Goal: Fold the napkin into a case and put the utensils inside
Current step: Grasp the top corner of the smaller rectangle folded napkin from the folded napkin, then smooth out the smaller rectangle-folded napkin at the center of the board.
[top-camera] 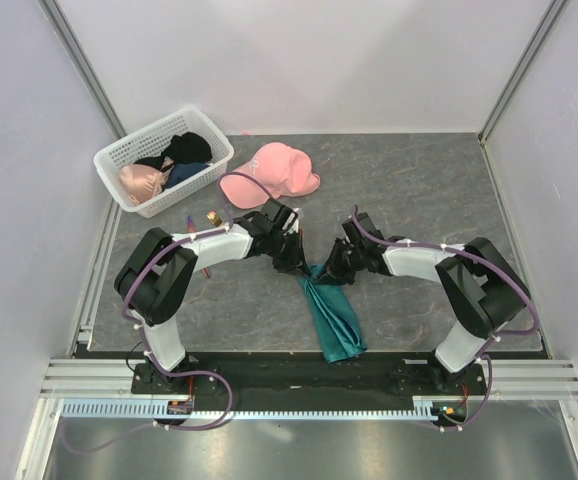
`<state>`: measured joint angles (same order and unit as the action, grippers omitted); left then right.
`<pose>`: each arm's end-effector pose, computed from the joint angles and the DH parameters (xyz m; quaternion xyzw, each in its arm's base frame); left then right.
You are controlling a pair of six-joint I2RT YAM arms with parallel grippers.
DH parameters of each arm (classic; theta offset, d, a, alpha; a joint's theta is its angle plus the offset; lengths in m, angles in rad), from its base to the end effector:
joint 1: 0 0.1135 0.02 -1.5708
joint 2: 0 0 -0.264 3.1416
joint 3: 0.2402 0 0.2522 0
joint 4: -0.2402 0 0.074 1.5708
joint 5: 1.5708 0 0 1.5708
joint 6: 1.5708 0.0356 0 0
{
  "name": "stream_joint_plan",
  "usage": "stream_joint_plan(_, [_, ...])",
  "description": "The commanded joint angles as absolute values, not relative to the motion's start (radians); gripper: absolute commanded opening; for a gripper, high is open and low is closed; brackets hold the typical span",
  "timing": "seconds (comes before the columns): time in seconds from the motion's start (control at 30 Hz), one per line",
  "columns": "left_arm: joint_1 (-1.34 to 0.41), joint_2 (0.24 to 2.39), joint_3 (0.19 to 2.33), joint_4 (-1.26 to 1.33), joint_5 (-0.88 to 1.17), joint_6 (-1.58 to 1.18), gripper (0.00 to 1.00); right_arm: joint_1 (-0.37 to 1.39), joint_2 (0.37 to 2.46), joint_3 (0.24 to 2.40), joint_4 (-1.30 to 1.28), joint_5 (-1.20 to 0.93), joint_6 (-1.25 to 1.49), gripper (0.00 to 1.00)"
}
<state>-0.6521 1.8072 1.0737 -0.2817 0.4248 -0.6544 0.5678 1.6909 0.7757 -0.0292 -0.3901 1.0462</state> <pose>0.2773 -0.2302 0.1603 0.0567 0.9401 -0.3239 0.0897 0.2551 0.1788 0.1314 0.1631 0.9209 0.3458 0.0759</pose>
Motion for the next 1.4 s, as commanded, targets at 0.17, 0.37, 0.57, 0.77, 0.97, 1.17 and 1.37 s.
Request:
stream_joint_plan(0.17, [-0.652,1.784,1.118,-0.307,0.422,-0.626,0.23,0.568,1.574,0.913,-0.421,-0.324,0.821,0.20])
stream_joint_plan(0.37, [-0.649,1.709,1.146,-0.386,0.382,-0.591,0.47,0.568,1.548,0.988,-0.616,-0.287,0.658,0.34])
stream_joint_plan(0.57, [-0.650,1.568,1.114,-0.483,0.337,-0.583,0.48,0.606,1.486,0.996,-0.759,-0.241,0.572,0.47])
stream_joint_plan(0.77, [-0.682,1.439,0.859,-0.355,0.463,-0.733,0.43,0.736,1.444,1.011,-0.830,-0.178,0.583,0.53])
stream_joint_plan(0.97, [-0.773,1.420,0.732,-0.238,0.491,-0.866,0.42,0.813,1.427,0.977,-0.850,-0.126,0.604,0.50])
stream_joint_plan(1.17, [-0.873,1.471,0.703,-0.173,0.473,-0.954,0.40,0.853,1.419,0.954,-0.877,-0.083,0.591,0.50])
stream_joint_plan(1.37, [-0.897,1.516,0.643,-0.089,0.456,-1.022,0.34,0.907,1.430,0.922,-0.839,-0.078,0.612,0.50])
